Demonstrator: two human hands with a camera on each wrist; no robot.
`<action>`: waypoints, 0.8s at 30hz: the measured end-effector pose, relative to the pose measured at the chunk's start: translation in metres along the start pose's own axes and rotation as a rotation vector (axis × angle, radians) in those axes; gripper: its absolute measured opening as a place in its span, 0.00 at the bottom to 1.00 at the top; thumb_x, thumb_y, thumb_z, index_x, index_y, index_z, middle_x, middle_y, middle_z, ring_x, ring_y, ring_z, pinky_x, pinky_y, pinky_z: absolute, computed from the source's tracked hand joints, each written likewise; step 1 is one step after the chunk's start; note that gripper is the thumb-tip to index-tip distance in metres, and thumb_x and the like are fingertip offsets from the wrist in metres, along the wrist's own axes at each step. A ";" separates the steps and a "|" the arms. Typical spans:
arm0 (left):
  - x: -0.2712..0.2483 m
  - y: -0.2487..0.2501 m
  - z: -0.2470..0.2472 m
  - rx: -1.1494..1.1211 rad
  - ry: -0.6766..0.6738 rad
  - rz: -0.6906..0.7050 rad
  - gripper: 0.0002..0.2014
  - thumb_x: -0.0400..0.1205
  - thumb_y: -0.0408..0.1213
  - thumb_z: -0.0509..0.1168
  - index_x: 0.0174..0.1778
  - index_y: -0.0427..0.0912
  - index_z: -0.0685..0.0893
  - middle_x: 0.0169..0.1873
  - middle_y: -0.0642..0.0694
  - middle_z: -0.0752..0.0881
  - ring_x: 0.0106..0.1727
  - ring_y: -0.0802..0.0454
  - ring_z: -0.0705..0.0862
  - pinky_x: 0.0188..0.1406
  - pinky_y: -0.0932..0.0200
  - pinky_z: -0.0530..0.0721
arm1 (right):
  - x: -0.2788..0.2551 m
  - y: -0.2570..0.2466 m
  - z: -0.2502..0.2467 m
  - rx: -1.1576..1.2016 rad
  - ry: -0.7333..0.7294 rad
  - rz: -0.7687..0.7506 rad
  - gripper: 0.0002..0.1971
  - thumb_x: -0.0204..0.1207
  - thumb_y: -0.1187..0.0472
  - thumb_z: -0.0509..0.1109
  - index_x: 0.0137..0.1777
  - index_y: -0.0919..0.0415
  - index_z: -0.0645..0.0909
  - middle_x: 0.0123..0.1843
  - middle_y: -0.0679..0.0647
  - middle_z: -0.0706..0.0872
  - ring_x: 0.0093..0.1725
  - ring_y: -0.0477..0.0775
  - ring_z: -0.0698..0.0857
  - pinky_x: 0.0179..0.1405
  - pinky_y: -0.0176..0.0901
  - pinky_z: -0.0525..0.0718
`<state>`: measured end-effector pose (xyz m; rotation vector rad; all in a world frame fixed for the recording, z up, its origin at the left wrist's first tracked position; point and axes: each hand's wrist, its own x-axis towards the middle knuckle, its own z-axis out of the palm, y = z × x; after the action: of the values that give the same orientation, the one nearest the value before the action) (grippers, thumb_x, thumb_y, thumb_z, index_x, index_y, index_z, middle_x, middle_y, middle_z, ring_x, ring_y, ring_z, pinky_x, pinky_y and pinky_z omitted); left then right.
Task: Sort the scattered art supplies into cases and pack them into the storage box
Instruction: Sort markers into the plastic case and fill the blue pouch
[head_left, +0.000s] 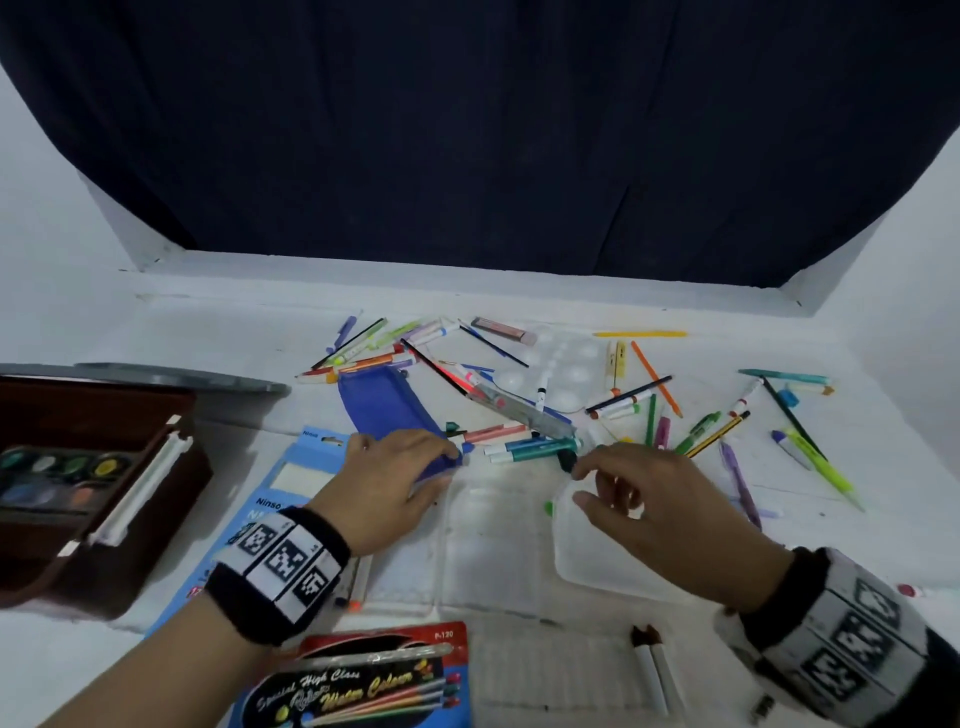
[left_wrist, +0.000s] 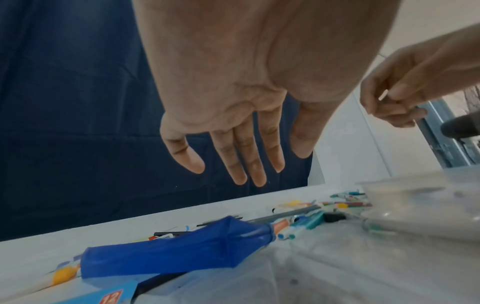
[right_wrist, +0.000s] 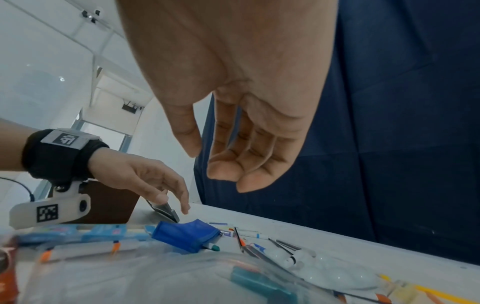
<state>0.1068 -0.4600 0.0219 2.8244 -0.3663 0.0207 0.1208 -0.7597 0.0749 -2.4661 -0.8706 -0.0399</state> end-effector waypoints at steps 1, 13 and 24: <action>0.010 -0.001 0.002 0.019 -0.028 0.003 0.33 0.76 0.65 0.37 0.69 0.59 0.76 0.65 0.62 0.79 0.69 0.59 0.76 0.55 0.50 0.62 | 0.008 0.006 0.000 -0.022 -0.026 -0.002 0.06 0.78 0.49 0.71 0.53 0.46 0.83 0.36 0.41 0.80 0.37 0.45 0.82 0.40 0.43 0.83; 0.066 -0.032 0.029 0.290 -0.088 -0.069 0.28 0.75 0.67 0.45 0.58 0.59 0.82 0.43 0.57 0.77 0.54 0.49 0.81 0.50 0.47 0.55 | 0.100 0.074 0.007 -0.226 -0.433 -0.146 0.10 0.82 0.50 0.65 0.59 0.48 0.82 0.54 0.46 0.84 0.56 0.47 0.77 0.58 0.50 0.79; 0.065 -0.038 0.018 0.247 -0.117 -0.243 0.16 0.80 0.63 0.58 0.57 0.59 0.77 0.49 0.58 0.79 0.58 0.55 0.77 0.56 0.46 0.56 | 0.164 0.090 0.047 -0.511 -0.589 -0.229 0.14 0.82 0.49 0.61 0.60 0.51 0.82 0.63 0.53 0.75 0.61 0.57 0.76 0.52 0.48 0.78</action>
<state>0.1785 -0.4463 -0.0033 3.1035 -0.0440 -0.1622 0.2978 -0.7015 0.0240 -2.8817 -1.5489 0.4587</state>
